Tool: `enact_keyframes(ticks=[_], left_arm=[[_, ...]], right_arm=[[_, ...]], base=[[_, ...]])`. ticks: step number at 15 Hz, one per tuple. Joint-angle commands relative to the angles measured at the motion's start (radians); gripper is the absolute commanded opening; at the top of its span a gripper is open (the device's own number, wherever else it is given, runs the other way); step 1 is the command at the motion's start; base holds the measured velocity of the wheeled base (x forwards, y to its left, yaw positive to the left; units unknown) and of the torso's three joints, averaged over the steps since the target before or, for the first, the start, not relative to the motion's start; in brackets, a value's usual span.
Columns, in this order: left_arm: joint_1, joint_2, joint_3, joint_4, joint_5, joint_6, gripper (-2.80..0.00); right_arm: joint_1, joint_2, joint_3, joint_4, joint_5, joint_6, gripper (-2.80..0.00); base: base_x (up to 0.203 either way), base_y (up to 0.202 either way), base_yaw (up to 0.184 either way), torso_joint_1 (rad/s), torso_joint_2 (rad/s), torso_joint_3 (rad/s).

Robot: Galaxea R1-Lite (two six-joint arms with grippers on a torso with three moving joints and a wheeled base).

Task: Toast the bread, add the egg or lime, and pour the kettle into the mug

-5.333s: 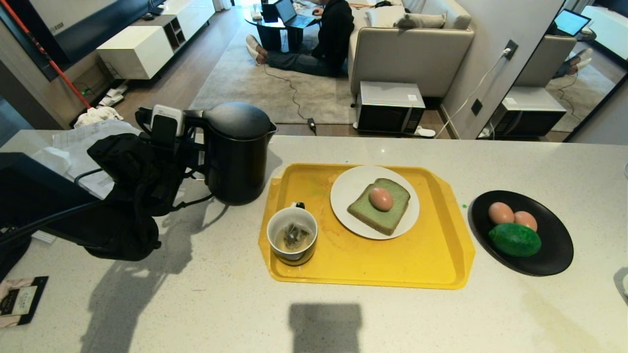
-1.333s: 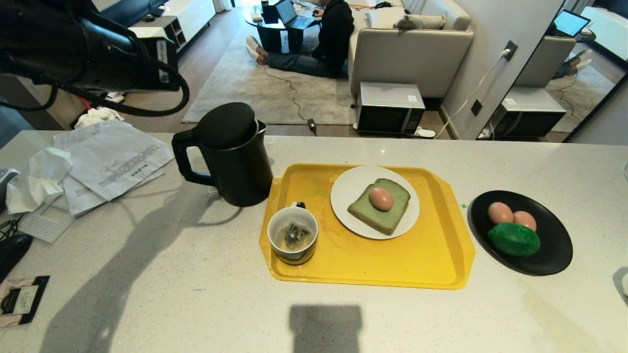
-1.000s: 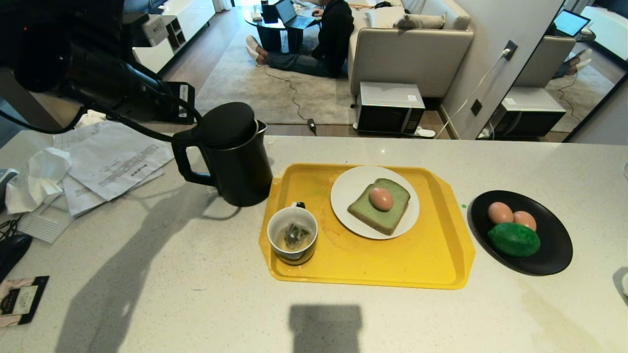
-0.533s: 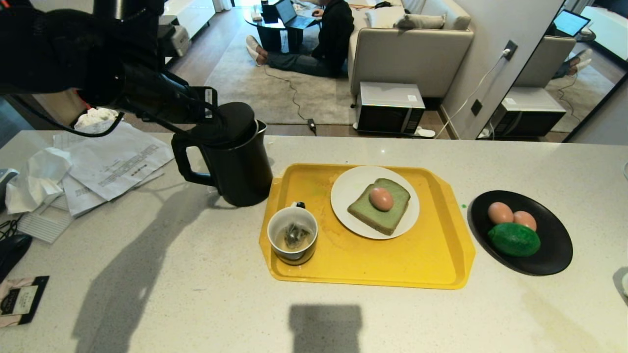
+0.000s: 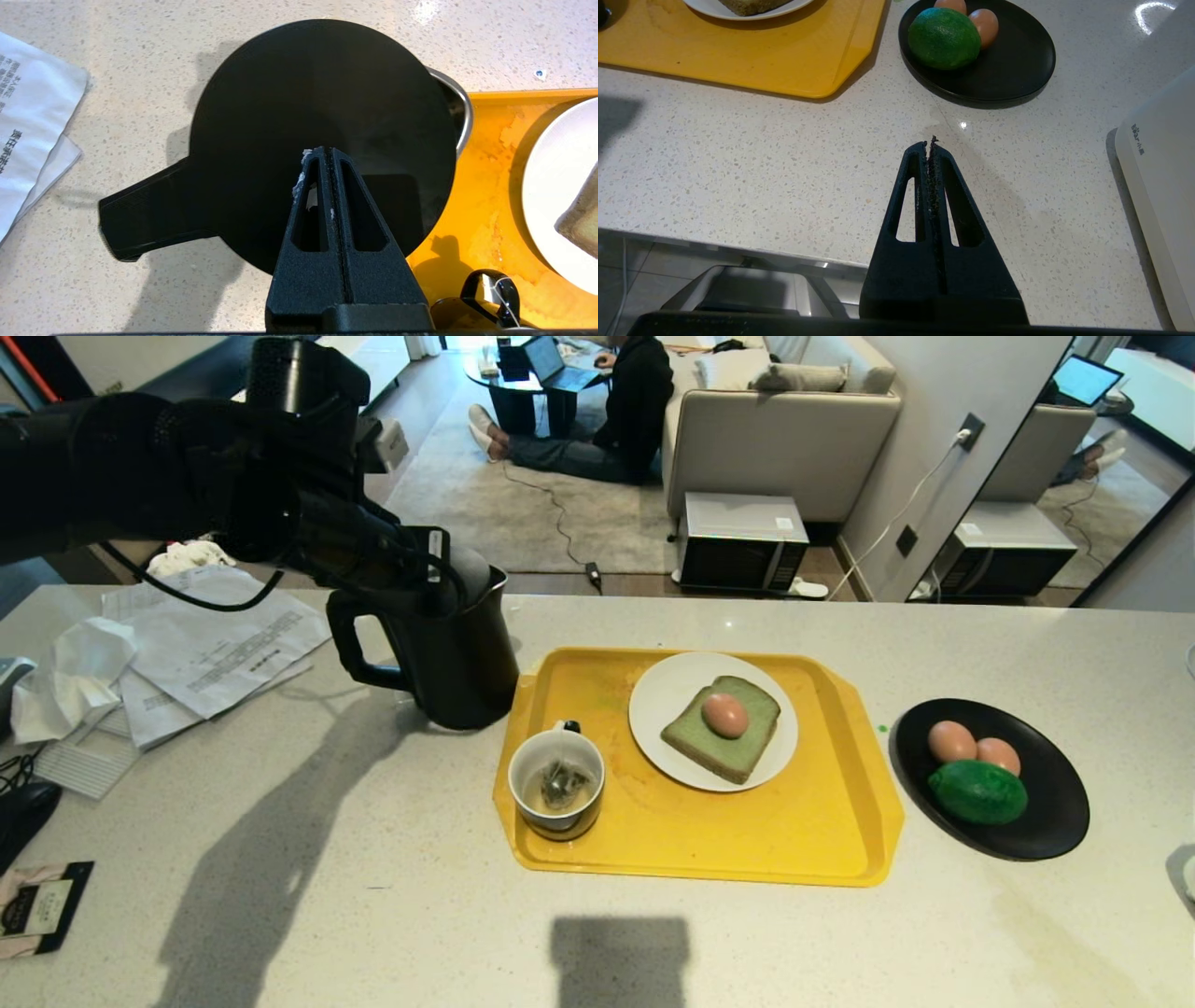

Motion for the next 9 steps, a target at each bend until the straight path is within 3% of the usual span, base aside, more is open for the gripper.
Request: enact_keyframes(ticks=[1, 5, 9], left_arm=[[-0.005, 0.009, 0.001, 0.009, 0.003, 0.0, -2.8], [-0.016, -0.039, 0.001, 0.011, 0.009, 0.024, -2.8], [-0.01, -0.157, 0.005, 0.046, 0.008, 0.129, -2.8]], right_arm=[[0.0, 0.0, 0.002, 0.0, 0.001, -0.001, -2.8], [0.0, 0.0, 0.002, 0.001, 0.001, -0.001, -2.8], [0.0, 0.0, 0.002, 0.0, 0.001, -0.001, -2.8]], base=[[0.0, 0.0, 0.0, 0.0, 0.0, 0.0], [0.0, 0.0, 0.0, 0.0, 0.0, 0.0], [0.0, 0.0, 0.0, 0.0, 0.0, 0.0]])
